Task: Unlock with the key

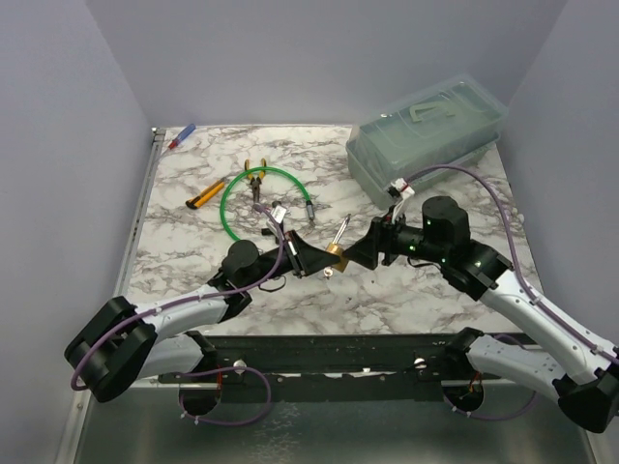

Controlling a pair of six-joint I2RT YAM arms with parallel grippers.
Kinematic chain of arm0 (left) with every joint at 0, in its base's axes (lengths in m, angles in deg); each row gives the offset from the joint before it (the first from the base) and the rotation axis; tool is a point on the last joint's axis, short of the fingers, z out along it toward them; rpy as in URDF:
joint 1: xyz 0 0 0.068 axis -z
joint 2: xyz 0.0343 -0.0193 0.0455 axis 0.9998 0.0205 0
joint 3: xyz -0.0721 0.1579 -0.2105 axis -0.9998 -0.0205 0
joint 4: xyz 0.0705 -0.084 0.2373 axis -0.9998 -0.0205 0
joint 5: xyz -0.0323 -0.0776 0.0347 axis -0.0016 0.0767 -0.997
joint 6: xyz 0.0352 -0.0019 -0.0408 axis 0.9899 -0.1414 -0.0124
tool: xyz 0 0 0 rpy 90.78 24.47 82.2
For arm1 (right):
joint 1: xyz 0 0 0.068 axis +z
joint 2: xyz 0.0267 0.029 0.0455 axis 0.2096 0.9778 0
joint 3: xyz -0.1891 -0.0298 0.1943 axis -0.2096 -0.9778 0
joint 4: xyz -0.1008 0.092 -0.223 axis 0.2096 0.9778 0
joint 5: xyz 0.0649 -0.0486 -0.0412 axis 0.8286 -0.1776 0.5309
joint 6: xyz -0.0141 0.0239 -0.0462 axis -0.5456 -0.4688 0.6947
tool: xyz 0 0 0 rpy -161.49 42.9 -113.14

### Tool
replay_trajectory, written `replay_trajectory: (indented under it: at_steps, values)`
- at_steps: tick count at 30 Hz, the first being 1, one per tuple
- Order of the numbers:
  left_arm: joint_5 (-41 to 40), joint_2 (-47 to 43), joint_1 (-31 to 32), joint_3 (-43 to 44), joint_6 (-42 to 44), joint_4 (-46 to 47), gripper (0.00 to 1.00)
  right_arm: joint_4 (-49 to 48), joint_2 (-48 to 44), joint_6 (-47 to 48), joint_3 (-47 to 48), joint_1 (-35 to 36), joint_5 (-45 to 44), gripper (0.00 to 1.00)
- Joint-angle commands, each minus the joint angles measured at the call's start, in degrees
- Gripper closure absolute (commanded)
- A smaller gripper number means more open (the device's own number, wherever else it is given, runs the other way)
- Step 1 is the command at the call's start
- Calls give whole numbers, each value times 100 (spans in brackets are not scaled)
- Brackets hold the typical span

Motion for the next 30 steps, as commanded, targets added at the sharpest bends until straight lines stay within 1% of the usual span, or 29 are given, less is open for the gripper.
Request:
replay_trajectory:
  at_steps: [1, 3, 6, 14, 21, 24, 30]
  values:
    - [152, -440, -7, 65, -131, 504, 100, 271, 266, 244, 32, 48, 482, 39]
    - [165, -550, -3, 50, -141, 504, 100, 200, 368, 197, -7, 44, 764, 40]
    - [165, -637, -13, 41, -167, 504, 100, 117, 493, 153, -31, 47, 964, 43]
    - [200, -787, -13, 65, -210, 528, 100, -460, 445, -9, -262, 48, 1682, 51]
    - [270, -938, -10, 77, -282, 623, 100, -852, 487, -116, -423, 48, 2102, 53]
    - [275, -941, -12, 68, -299, 674, 100, -1037, 528, -181, -440, 40, 2331, 60]
    - [284, -910, -12, 51, -328, 793, 100, -1261, 553, -266, -452, 48, 2403, 86]
